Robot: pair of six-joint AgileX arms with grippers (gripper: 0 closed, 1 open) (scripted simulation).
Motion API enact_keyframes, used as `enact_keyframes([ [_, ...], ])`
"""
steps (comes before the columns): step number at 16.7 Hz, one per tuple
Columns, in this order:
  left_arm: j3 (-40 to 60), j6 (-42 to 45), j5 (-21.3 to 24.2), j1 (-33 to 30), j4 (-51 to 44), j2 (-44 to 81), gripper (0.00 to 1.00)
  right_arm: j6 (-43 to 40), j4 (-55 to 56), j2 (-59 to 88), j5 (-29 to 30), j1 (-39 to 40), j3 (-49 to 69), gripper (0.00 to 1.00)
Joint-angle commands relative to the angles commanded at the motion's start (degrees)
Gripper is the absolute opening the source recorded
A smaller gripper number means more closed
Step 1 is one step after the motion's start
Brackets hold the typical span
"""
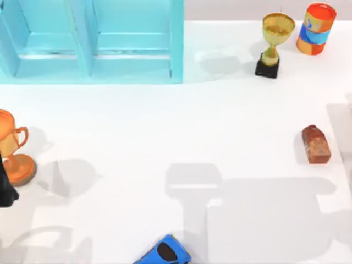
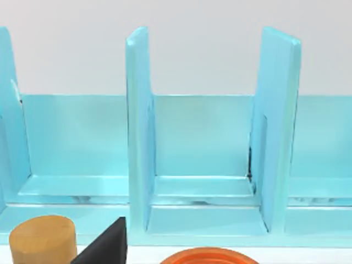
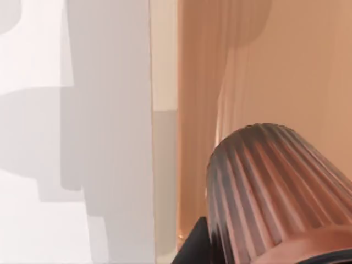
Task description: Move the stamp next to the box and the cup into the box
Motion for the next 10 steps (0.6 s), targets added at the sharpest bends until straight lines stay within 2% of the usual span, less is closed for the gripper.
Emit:
enact_keyframes([
  [10, 0.0, 0.0, 0.0, 0.0, 0.0, 0.0, 1.00, -18.7, 1.4, -1.5, 0.4, -18.7, -2.1, 0.00],
])
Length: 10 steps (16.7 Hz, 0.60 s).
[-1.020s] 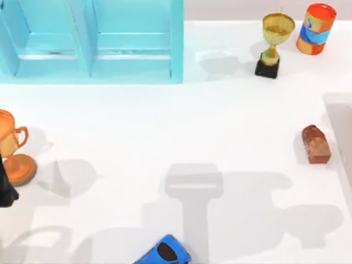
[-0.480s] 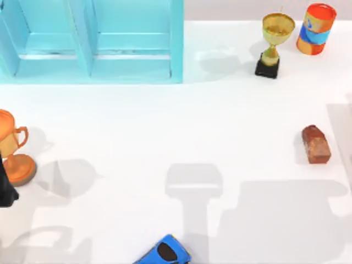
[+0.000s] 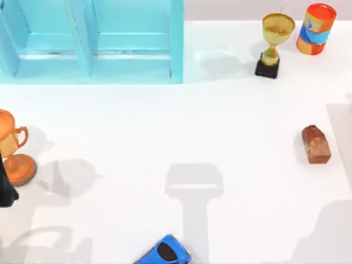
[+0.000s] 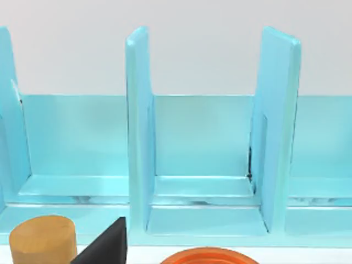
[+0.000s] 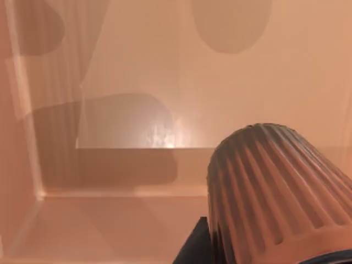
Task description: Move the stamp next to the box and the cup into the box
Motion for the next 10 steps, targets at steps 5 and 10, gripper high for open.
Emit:
enact_keyframes([
  [5, 0.0, 0.0, 0.0, 0.0, 0.0, 0.0, 1.00, -2.2, 0.5, -0.6, 0.1, -2.2, -0.6, 0.00],
  [10, 0.0, 0.0, 0.0, 0.0, 0.0, 0.0, 1.00, -2.1, 2.2, 0.2, 0.2, -1.9, -1.6, 0.00],
])
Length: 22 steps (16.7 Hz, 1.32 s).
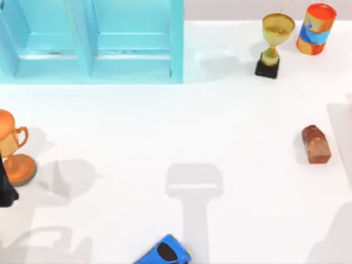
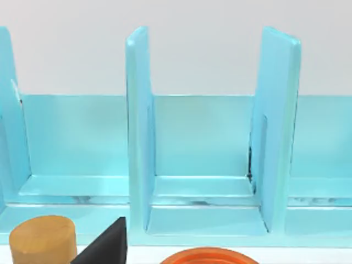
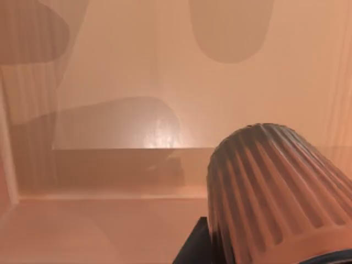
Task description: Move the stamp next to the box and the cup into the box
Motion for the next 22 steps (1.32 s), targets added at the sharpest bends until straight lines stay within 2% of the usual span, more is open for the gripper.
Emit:
enact_keyframes([
  [8, 0.0, 0.0, 0.0, 0.0, 0.0, 0.0, 1.00, 0.0, 12.7, 2.5, 0.0, -0.1, -10.1, 0.00],
  [13, 0.0, 0.0, 0.0, 0.0, 0.0, 0.0, 1.00, 0.0, 13.7, 2.6, -0.1, -0.2, -10.9, 0.00],
  [22, 0.0, 0.0, 0.0, 0.0, 0.0, 0.0, 1.00, 0.0, 13.7, 2.6, -0.1, -0.2, -10.9, 0.68],
])
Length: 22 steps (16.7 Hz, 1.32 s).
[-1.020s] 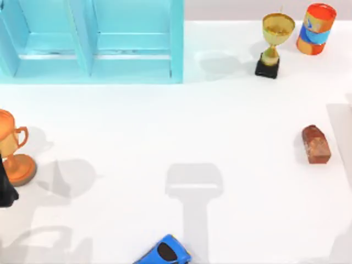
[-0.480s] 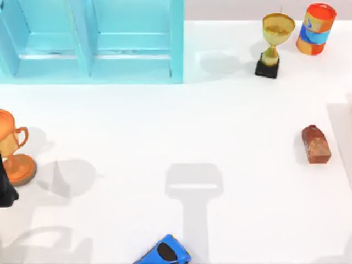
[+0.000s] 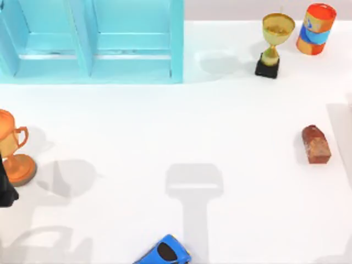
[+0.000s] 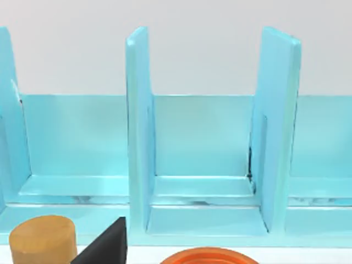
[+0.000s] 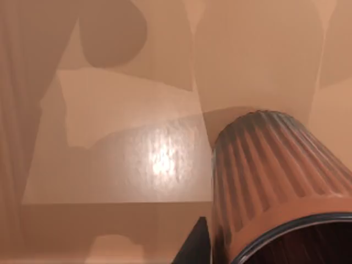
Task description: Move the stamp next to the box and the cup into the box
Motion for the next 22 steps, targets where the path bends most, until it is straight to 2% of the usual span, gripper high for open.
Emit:
enact_keyframes([
  [4, 0.0, 0.0, 0.0, 0.0, 0.0, 0.0, 1.00, 0.0, 0.0, 0.0, 0.0, 0.0, 0.0, 0.98],
  [5, 0.0, 0.0, 0.0, 0.0, 0.0, 0.0, 1.00, 0.0, 0.0, 0.0, 0.0, 0.0, 0.0, 1.00],
  [15, 0.0, 0.0, 0.0, 0.0, 0.0, 0.0, 1.00, 0.0, -1.0, -0.1, 0.0, -0.1, 0.9, 1.00],
  [22, 0.0, 0.0, 0.0, 0.0, 0.0, 0.0, 1.00, -0.3, -19.1, -2.3, 0.0, -0.5, 16.0, 1.00],
])
